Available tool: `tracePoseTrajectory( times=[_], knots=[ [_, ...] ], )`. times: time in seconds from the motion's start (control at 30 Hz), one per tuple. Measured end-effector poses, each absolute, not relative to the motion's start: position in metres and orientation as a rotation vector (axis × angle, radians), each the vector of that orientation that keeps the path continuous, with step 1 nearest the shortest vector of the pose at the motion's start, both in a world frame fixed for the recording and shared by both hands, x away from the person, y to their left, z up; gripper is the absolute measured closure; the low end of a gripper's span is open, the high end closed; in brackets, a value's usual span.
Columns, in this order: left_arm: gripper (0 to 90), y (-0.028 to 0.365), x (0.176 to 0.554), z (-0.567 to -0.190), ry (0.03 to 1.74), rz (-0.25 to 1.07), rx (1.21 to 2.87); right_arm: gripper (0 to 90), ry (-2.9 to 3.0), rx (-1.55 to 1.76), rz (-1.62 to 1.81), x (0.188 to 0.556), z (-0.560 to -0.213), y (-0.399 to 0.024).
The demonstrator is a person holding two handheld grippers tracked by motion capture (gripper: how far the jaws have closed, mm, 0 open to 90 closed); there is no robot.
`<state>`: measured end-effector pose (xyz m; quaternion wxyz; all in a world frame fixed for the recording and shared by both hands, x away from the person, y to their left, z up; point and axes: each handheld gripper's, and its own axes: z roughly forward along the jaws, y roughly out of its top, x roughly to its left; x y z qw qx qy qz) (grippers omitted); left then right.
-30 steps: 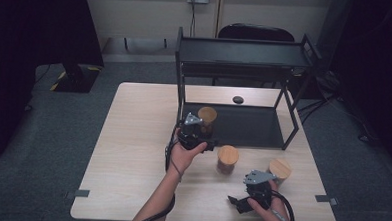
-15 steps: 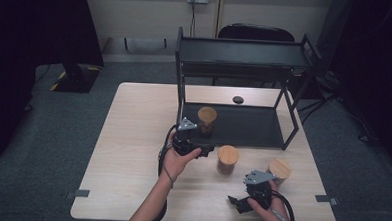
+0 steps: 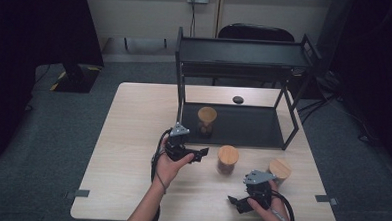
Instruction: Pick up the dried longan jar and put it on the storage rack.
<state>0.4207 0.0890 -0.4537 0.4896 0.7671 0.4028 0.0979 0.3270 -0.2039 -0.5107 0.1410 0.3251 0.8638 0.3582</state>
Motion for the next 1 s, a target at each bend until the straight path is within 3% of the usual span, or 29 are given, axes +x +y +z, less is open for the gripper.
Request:
tracePoseTrajectory(
  times=[1.0],
  knots=[
    [4.8, 0.114, 0.409, -0.469, 1.010, 0.282, 1.850, 0.0, 2.494, 0.938, 1.034, 0.327, -0.511, -0.204]
  ],
)
